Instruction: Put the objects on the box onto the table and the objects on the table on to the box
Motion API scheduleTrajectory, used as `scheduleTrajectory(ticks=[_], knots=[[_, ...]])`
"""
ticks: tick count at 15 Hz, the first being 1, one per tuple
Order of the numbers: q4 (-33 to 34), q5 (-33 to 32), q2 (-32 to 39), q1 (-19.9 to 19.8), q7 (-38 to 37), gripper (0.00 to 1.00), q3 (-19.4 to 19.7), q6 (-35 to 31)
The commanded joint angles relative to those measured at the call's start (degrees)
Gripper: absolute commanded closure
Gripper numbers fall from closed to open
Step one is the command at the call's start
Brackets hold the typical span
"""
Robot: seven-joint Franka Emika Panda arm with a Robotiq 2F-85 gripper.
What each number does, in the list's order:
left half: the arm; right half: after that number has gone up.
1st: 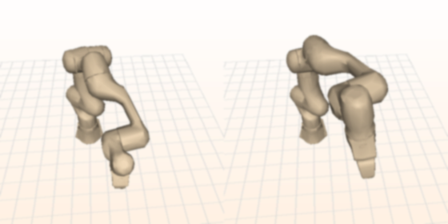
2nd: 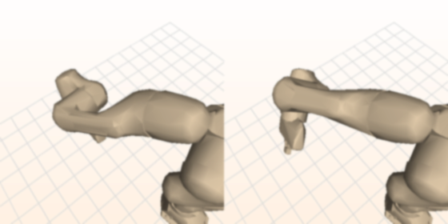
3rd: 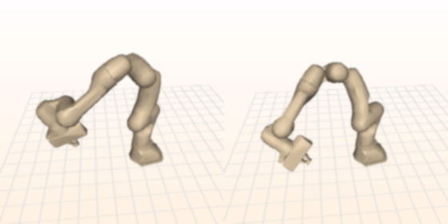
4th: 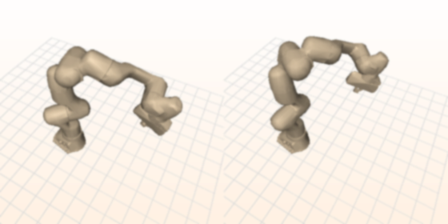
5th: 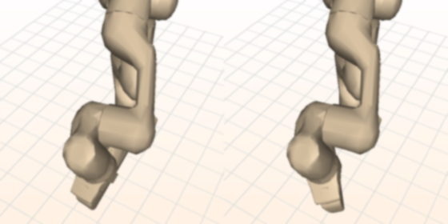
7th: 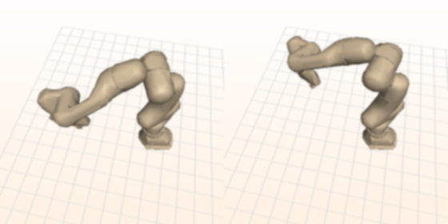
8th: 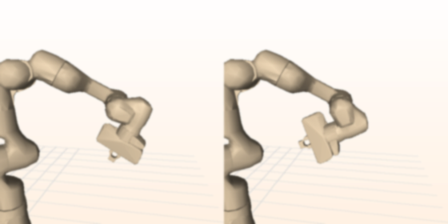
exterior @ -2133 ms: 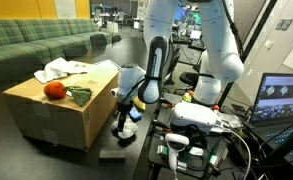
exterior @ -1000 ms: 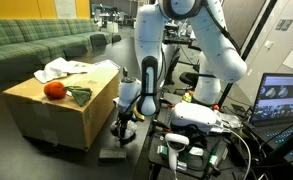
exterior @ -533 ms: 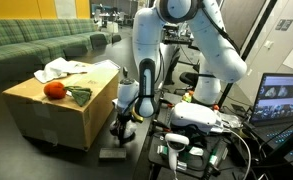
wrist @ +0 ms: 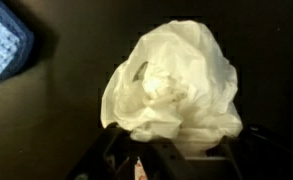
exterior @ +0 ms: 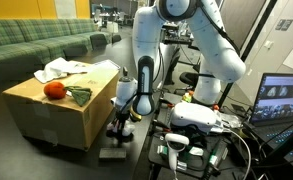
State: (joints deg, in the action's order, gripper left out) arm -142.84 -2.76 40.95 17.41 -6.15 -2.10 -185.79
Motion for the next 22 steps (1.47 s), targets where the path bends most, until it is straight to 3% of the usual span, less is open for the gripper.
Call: scheduleTrajectory(ticks=[1, 7, 17, 22], knots=[[-1.0, 0.7, -3.3, -1.9, 2.1, 0.99, -1.7, 2.7], [-2.8, 0.4, -11.5, -3.2, 2.3, 0.97, -3.4, 11.7], [-4.9, -0.2, -32.4, -3.9, 1.2, 0.97, -5.5, 38.3], [-4.7, -3.1, -41.9, -4.4, -2.1, 0.97, -5.2, 46.5]])
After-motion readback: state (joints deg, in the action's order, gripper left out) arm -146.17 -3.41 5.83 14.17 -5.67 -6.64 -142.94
